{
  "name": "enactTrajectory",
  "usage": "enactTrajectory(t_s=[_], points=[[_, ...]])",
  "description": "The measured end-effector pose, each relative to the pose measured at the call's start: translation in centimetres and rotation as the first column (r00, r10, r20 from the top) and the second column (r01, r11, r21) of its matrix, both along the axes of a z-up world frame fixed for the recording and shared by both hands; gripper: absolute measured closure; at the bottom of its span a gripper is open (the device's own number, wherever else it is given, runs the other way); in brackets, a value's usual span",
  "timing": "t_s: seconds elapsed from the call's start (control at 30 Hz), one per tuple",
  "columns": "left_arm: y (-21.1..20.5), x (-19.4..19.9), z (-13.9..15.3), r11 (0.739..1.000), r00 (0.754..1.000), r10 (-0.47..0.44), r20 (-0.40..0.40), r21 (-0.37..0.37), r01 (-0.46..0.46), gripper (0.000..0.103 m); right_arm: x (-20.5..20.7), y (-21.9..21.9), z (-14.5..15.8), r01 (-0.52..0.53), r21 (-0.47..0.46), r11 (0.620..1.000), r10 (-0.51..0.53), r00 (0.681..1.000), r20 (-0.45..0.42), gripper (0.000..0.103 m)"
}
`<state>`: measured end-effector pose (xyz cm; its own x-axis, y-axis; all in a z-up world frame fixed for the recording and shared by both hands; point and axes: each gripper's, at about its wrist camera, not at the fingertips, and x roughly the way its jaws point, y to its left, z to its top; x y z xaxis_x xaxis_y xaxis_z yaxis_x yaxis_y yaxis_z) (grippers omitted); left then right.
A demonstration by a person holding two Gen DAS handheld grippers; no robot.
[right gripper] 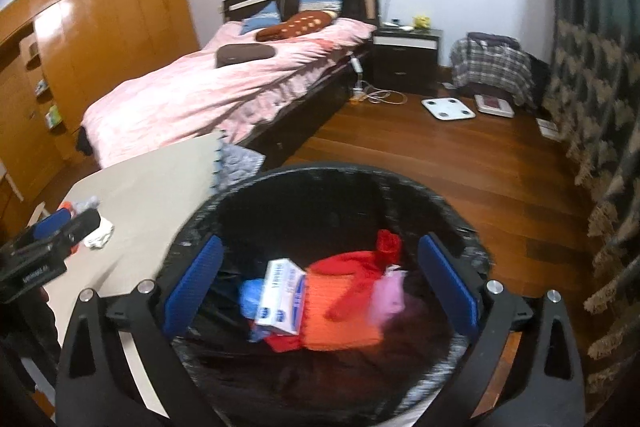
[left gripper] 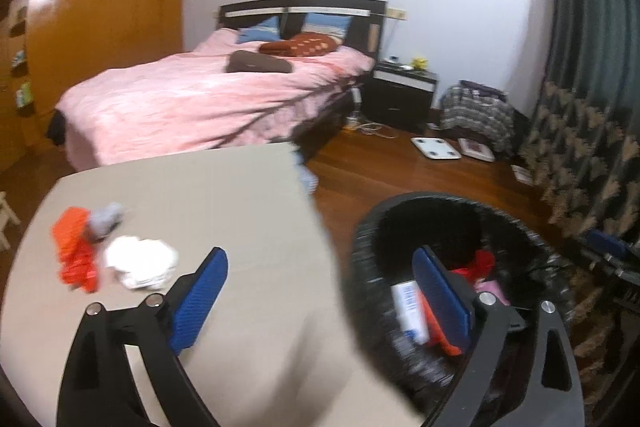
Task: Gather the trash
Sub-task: 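Move both tools back to the remaining items on the table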
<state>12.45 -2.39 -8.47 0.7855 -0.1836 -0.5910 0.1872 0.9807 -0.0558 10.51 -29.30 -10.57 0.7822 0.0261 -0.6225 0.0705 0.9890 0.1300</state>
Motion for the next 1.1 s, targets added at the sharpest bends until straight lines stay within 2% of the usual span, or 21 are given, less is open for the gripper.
enactTrajectory(t_s=[0.13, 0.3, 0.5, 0.73, 1.1], points=[[4.2, -1.1, -0.6, 0.996, 0.997, 0.077, -0.002, 0.033, -0.077, 0.011, 1.2, 3.7, 0.2, -0.076, 0.002, 0.997, 0.076, 0.997, -0.005, 0.007], [8.7, -1.6, -0.9, 0.985, 0.986, 0.168, -0.006, 0.038, -0.168, 0.011, 2.8, 8.4, 0.5, -0.167, -0.005, 0.986, 0.167, 0.986, -0.002, 0.007], [13.9, -1.7, -1.2, 0.959, 0.961, 0.275, 0.011, 0.065, -0.275, 0.011, 5.1, 13.8, 0.5, -0.25, 0.0, 0.968, 0.25, 0.968, 0.008, 0.007], [19.5, -1.4, -2.5, 0.922, 0.923, 0.384, 0.004, 0.061, -0.384, 0.011, 7.8, 19.9, -0.6, -0.32, 0.007, 0.947, 0.32, 0.947, 0.012, 0.007], [25.9, -0.5, -5.4, 0.872, 0.873, 0.487, -0.022, 0.062, -0.485, 0.011, 11.5, 27.1, -3.4, -0.398, 0.001, 0.918, 0.398, 0.917, -0.028, 0.007]])
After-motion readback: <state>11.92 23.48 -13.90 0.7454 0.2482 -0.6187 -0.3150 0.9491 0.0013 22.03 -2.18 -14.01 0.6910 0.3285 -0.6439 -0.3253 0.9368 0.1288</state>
